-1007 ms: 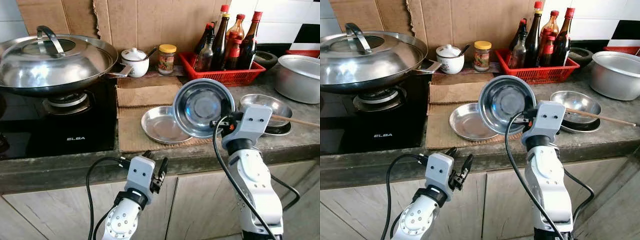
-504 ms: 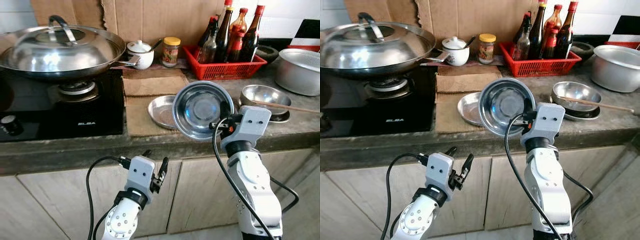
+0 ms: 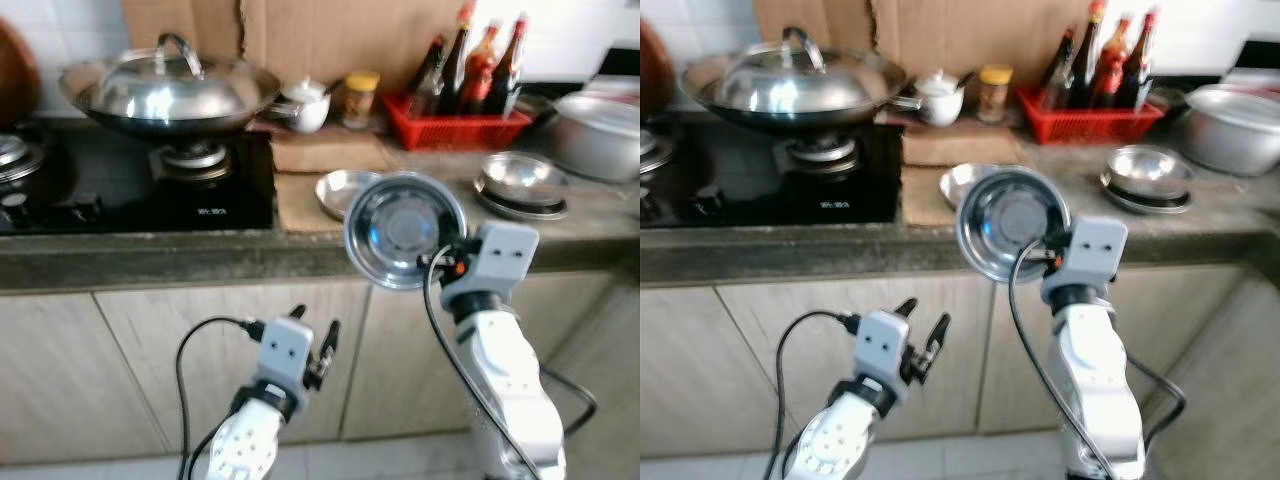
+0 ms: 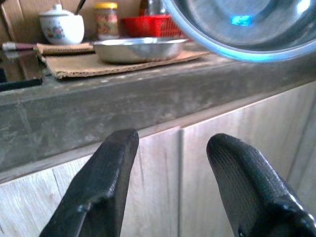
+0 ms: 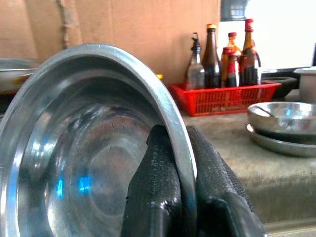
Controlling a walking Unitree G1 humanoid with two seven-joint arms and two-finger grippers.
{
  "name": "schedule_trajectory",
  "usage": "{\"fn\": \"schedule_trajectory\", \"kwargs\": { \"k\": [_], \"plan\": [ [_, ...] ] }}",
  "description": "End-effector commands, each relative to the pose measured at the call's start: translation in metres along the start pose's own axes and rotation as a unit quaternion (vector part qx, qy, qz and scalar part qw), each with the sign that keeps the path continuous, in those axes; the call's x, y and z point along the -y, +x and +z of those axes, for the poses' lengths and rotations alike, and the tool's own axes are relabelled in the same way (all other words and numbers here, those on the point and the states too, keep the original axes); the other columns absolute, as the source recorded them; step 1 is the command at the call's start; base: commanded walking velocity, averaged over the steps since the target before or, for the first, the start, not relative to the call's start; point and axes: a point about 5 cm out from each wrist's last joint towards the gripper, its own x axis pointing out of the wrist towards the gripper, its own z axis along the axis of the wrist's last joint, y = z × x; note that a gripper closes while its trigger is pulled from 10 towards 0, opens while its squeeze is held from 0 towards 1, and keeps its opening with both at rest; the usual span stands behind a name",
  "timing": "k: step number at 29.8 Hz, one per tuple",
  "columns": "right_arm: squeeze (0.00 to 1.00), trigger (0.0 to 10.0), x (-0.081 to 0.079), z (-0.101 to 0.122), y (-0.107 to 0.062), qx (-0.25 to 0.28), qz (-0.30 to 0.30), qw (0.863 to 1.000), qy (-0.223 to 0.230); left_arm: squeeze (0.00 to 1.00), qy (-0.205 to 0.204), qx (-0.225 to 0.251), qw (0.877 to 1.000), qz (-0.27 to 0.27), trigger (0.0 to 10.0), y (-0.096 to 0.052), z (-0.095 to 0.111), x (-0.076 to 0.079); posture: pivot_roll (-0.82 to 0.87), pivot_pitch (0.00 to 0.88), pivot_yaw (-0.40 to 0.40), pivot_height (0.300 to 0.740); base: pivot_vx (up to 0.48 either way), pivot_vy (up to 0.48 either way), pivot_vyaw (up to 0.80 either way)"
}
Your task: Kitchen organization
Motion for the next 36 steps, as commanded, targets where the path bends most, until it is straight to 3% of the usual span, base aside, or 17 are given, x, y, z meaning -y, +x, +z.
{"fn": "schedule_trajectory", "kwargs": {
  "k": [1, 15, 36],
  "plan": [
    [0.00, 10.0, 0.002, -0.001, -0.004, 0.000, 0.002, 1.000, -0.006, 0.00, -0.001, 0.004, 1.000, -0.007, 10.0, 0.000, 0.002, 0.004, 0.00, 0.000, -0.059, 0.740, -0.304, 0.000, 0.00],
    [0.00, 10.0, 0.000, -0.040, -0.036, -0.071, 0.045, 0.995, -0.053, 0.00, -0.003, 0.001, 1.000, -0.008, 10.0, -0.001, 0.001, 0.005, 0.00, 0.000, -0.055, 0.740, -0.305, 0.000, 0.00],
    [0.00, 10.0, 0.003, -0.048, -0.042, -0.084, 0.039, 0.994, -0.057, 0.00, -0.006, -0.001, 1.000, -0.009, 10.0, -0.003, 0.001, 0.008, 0.00, 0.000, -0.064, 0.740, -0.306, 0.000, 0.00]
  ]
}}
